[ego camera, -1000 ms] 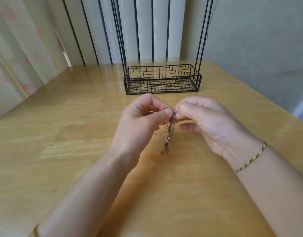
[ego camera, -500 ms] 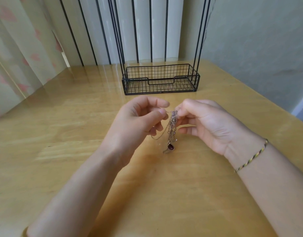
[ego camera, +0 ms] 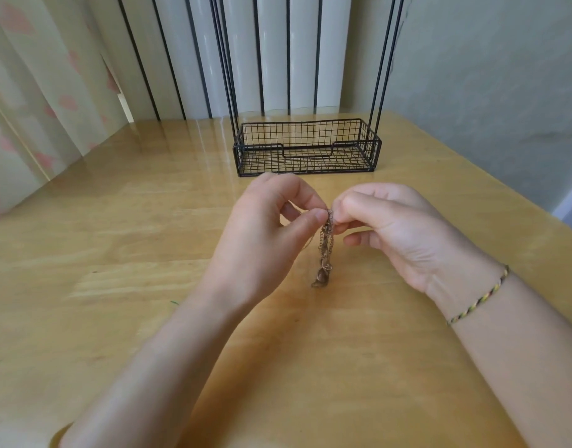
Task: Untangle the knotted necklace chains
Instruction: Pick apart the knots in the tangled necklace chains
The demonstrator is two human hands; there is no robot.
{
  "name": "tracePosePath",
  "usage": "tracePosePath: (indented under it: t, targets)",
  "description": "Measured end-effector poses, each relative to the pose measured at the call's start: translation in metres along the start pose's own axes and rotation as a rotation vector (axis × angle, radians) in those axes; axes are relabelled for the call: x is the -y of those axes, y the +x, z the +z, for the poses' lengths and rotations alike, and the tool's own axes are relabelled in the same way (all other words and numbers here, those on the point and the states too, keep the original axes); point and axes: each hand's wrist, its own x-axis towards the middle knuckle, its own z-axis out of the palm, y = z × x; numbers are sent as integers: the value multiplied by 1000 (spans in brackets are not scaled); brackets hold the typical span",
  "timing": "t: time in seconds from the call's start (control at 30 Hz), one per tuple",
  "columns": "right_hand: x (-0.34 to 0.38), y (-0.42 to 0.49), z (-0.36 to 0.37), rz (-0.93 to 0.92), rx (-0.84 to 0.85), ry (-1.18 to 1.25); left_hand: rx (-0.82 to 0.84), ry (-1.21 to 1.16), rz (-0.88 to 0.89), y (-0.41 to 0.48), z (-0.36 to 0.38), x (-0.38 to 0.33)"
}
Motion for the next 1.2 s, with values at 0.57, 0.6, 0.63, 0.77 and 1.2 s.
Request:
tracePosePath:
  t: [0.57,0.6,0.63,0.77,1.2]
  targets:
    - [2,-1,1,-45,27,-29,75,-346,-248,0,4,-1]
    - [2,-1,1,-49,25,-35,93,-391,-285,0,3,0]
    - [2,-1,1,-48,22,-35,106,-412,-304,0,3,1]
    - [1,-1,-1,2,15,13,91,-329,-210,0,4,2]
    - [2,0,-2,125,54,193,-62,158,192,0,5,1]
